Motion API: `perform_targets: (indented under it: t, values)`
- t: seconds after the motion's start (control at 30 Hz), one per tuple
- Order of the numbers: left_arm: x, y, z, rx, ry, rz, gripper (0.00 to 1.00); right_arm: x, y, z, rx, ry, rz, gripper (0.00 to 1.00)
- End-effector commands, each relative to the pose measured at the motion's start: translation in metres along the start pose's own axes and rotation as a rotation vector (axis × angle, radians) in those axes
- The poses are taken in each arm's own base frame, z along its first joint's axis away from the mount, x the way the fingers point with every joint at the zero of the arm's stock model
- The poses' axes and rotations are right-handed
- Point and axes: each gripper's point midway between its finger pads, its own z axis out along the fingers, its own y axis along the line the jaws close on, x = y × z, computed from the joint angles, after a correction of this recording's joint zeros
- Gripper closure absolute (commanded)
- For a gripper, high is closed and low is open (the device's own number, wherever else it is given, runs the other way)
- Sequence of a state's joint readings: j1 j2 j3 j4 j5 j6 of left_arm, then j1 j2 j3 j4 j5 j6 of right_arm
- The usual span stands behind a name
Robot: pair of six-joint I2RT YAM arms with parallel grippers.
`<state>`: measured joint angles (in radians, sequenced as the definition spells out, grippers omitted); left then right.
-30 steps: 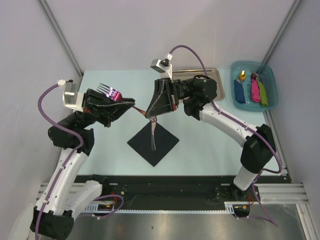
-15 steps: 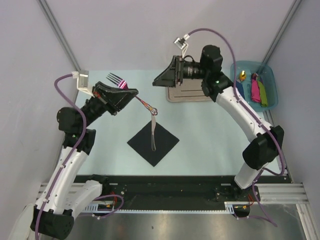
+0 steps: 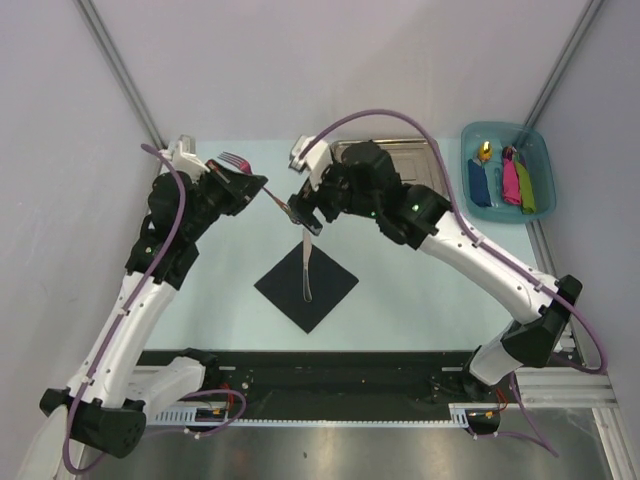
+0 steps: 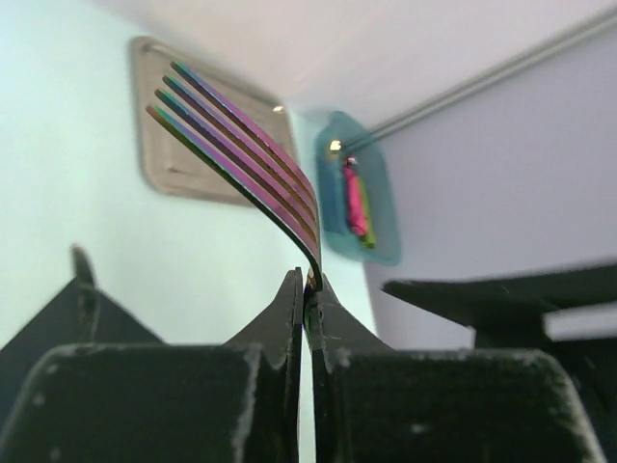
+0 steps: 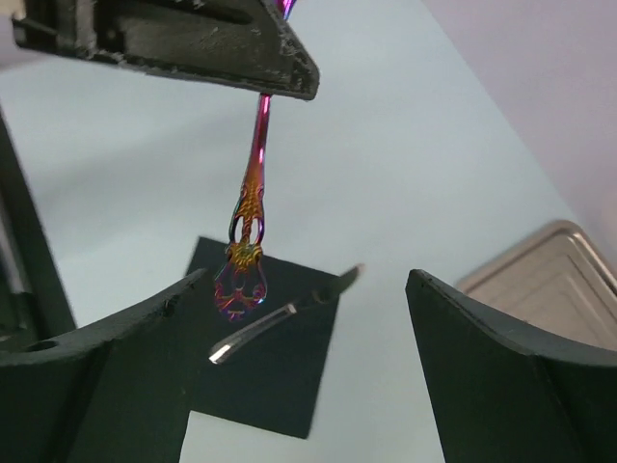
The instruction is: Place the utensils on the paper napkin and roll it up
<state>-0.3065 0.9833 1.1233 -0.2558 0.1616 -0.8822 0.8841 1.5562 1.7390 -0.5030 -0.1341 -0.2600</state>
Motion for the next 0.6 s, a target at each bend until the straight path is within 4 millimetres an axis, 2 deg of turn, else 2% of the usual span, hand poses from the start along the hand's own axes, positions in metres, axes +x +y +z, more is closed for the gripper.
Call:
perform_targets:
  t: [0.0,0.07,0.2,0.37,0.5,0.53,0.57]
  values:
    - [-0.015,0.010,-0.005,-0.098,-0.070,0.014,1.00,0.003,-0.014,-0.007,0.170,0.044,-0.226,0.15]
    - [-0.018,0.016,-0.005,-0.128,-0.083,0.016,1.00,0.006,-0.002,-0.003,0.152,0.053,-0.264,0.13]
    - [-0.017,0.012,-0.002,-0.114,-0.080,-0.011,1.00,0.006,0.016,0.010,0.125,0.048,-0.261,0.12]
    - [-0.015,0.017,0.001,-0.134,-0.078,-0.038,1.00,0.002,0.020,0.031,0.171,0.024,-0.287,0.18]
    - [-0.013,0.020,0.002,-0.149,-0.072,-0.076,1.00,0.008,0.025,0.050,0.195,0.046,-0.324,0.23]
    - [-0.012,0.022,0.003,-0.154,-0.070,-0.083,1.00,0.014,0.032,0.059,0.190,0.060,-0.339,0.25]
    - [-0.012,0.022,0.003,-0.156,-0.071,-0.092,1.00,0.012,0.028,0.060,0.226,0.055,-0.348,0.27]
